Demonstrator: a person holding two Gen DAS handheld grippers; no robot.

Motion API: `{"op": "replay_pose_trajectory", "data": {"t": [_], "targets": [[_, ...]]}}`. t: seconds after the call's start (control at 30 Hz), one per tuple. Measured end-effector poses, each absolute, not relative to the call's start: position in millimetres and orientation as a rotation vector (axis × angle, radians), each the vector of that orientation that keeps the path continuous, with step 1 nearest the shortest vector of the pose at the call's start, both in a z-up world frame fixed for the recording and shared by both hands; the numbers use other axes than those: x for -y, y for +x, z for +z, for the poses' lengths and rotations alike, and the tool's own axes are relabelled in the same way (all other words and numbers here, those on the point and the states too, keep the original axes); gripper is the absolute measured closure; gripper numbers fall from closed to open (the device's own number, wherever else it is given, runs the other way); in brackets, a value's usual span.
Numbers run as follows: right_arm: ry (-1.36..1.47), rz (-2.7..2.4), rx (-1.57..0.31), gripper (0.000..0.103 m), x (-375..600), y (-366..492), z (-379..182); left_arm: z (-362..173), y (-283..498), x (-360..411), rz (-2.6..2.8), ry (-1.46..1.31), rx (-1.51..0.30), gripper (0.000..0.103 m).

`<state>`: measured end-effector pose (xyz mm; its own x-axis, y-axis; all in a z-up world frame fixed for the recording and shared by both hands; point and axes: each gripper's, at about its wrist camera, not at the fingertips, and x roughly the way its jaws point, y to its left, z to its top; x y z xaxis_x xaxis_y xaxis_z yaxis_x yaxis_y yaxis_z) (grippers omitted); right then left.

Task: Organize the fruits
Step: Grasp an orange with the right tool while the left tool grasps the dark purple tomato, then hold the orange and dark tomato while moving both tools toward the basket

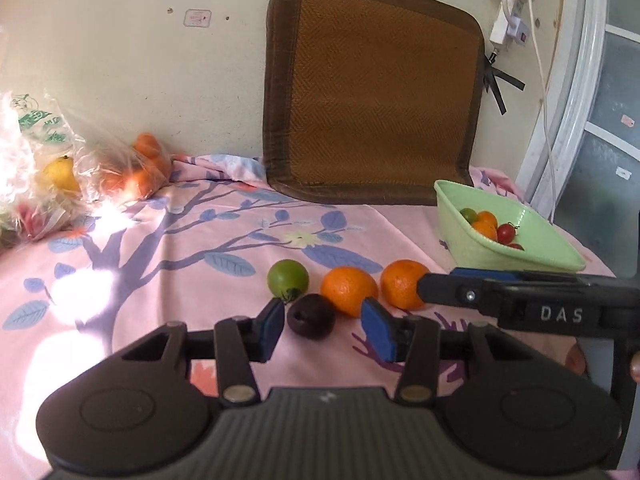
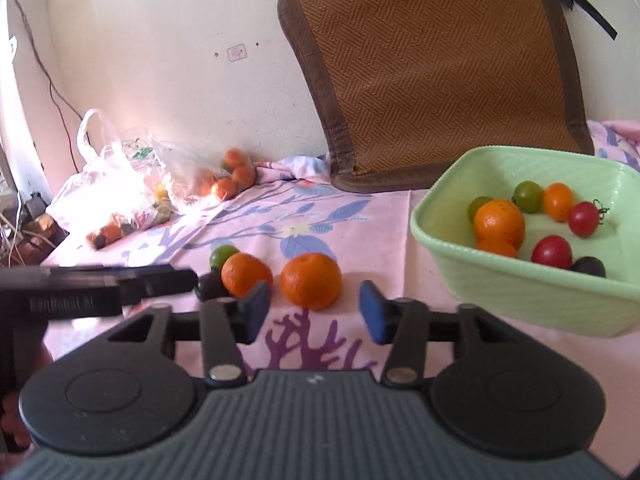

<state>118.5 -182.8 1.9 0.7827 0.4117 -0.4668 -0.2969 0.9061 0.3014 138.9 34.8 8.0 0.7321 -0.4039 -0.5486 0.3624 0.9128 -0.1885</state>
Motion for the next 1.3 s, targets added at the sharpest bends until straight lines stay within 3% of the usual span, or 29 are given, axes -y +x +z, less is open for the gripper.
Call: {"op": "replay_pose_trajectory", "data": {"t": [0.17,0.27,0.33,0.37,0.93,1.1,1.3], "targets": [[0.24,0.386,-0.57,0.048,177.3,132.3,1.6,0.5,144.9,-27.2,-0.402,-0.033,-0.632,0.063],[0.219,0.374,-0.604,0.049,171.1,139.9,-5.1,0.5,146.1,-31.7,-0.389,-0.058,-0.632,0.075],[0.215,0.374,-0.618,0.06,169.8,141.0,-6.9,0.8,143.2,-36.1,-0.395,-0.084,-0.639,0.075],[0.214,0.377,-0.611,0.06,170.7,138.5,-5.4,1.3,139.3,-37.1,-0.403,-0.09,-0.637,0.075],[0.144,0.292,-0.522,0.06,230.1,13.3,-5.9,6.0,55.7,32.7,-0.611,-0.011,-0.6,0.074],[0.159,0.285,-0.536,0.059,235.1,12.2,-10.0,-0.8,50.8,44.5,-0.579,0.038,-0.602,0.062],[0.118,0.288,-0.523,0.057,231.1,8.0,-11.5,-2.7,51.1,48.1,-0.568,0.061,-0.614,0.06]]}}
